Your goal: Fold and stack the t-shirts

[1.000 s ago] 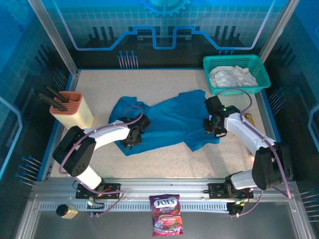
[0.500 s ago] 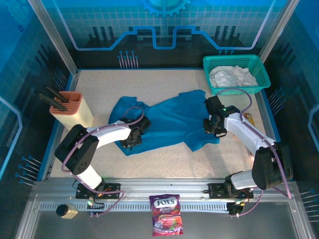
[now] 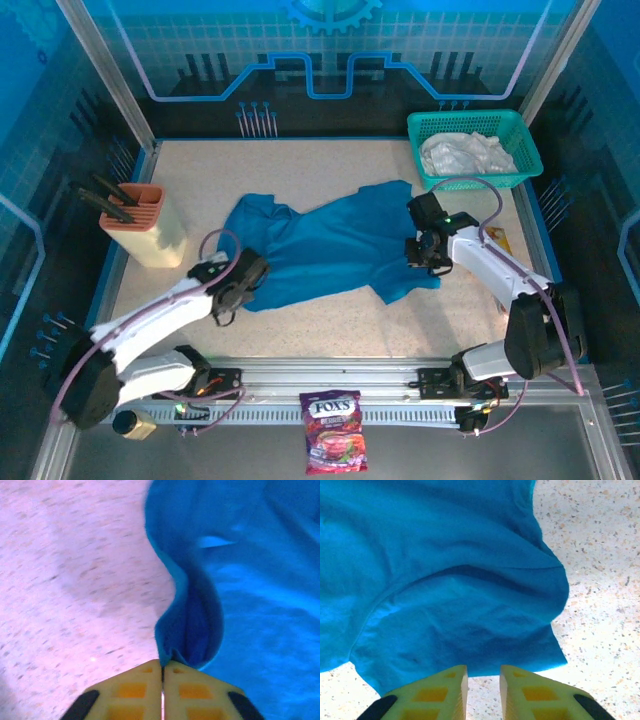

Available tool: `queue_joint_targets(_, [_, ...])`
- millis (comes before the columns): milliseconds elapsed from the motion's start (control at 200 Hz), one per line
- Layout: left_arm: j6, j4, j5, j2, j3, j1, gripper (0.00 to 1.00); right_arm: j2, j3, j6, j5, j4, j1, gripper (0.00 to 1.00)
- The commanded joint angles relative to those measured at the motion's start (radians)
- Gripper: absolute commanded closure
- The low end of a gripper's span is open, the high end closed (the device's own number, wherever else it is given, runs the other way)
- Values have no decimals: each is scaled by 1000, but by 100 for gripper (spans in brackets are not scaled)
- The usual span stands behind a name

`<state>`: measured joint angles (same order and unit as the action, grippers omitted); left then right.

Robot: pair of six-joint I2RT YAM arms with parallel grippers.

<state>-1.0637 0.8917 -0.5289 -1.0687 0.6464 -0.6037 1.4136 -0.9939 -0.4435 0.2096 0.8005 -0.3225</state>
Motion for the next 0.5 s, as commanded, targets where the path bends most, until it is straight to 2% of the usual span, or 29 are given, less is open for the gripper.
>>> queue_joint_targets(0, [-167, 158, -59, 158, -87, -4, 63, 26, 16, -18, -32, -25, -17, 69])
queue_joint_targets(30, [-181, 165, -59, 198, -103, -2, 52, 31, 20, -23, -33, -29, -18, 67])
queue_joint_targets(60, [-191, 175, -62, 232, -112, -4, 45, 35, 24, -29, -31, -35, -18, 65])
queue_joint_targets(170, [-194, 196, -84, 291, -101, -2, 31, 51, 40, -50, -9, -49, -16, 63])
queue_joint_targets(320, [-110, 178, -111, 189, 4, 1, 23, 56, 81, -70, 19, -82, 10, 61])
queue_joint_targets(495, [23, 30, -89, -33, 109, -1, 20, 76, 97, -56, 49, -113, 82, 45])
